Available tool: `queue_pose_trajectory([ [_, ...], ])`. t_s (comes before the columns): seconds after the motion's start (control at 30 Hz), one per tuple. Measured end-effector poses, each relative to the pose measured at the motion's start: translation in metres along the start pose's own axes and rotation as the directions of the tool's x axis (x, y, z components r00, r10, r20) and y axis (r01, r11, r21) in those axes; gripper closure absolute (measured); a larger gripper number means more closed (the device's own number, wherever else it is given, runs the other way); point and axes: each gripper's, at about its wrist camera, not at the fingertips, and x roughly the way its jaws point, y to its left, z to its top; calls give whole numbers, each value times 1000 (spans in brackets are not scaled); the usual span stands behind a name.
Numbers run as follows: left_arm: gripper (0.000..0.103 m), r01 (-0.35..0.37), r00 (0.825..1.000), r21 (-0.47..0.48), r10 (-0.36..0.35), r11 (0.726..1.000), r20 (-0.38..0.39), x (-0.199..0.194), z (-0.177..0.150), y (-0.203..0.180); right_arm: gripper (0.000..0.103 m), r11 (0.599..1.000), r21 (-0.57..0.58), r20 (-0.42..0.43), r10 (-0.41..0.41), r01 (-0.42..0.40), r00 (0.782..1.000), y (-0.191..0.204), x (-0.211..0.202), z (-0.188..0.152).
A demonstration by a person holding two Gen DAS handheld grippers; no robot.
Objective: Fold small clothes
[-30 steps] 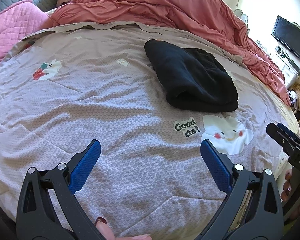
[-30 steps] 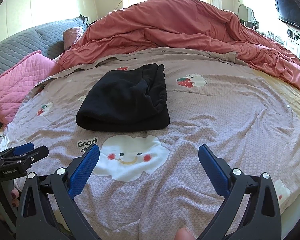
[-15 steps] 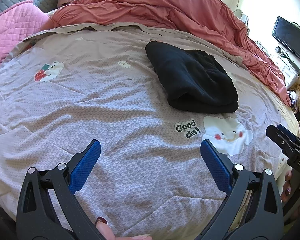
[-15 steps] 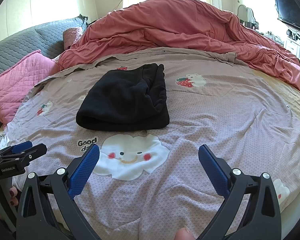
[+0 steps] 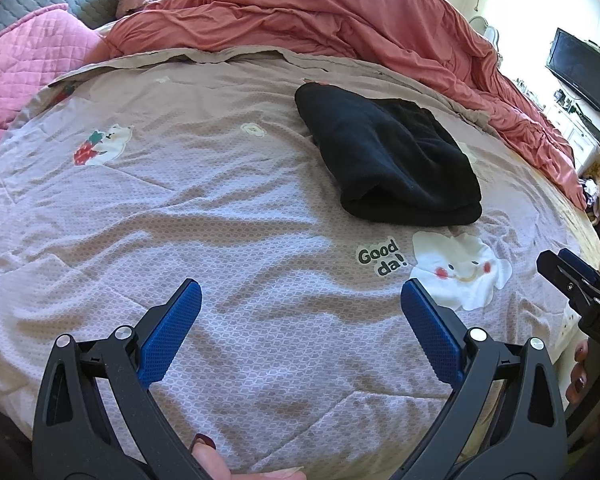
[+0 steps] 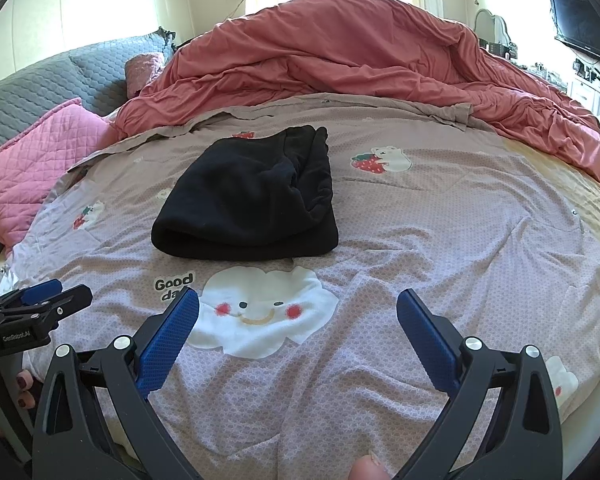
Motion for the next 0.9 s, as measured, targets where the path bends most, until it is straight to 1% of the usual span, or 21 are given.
queue_pose_trajectory([
  [0.5, 9, -12, 1000, 11, 13, 1000, -11, 2, 1, 0, 4, 1000, 3, -8, -7, 7, 1000, 2, 1, -1],
  [0.67, 9, -23, 1000, 19, 24, 1000, -17, 3, 1, -1, 4, 1000, 13, -20, -14, 14, 1000, -4, 5, -6],
  [0.8, 9, -17, 1000, 5, 17, 1000, -24, 3, 2, 6, 4, 998, 49, -25, -46, 47, 999, -19, 3, -12],
  [0.9, 9, -37, 999, -12, 37, 999, -21, 0, 6, 22, 4, 986, 122, -23, -109, 111, 994, -48, -6, -19],
])
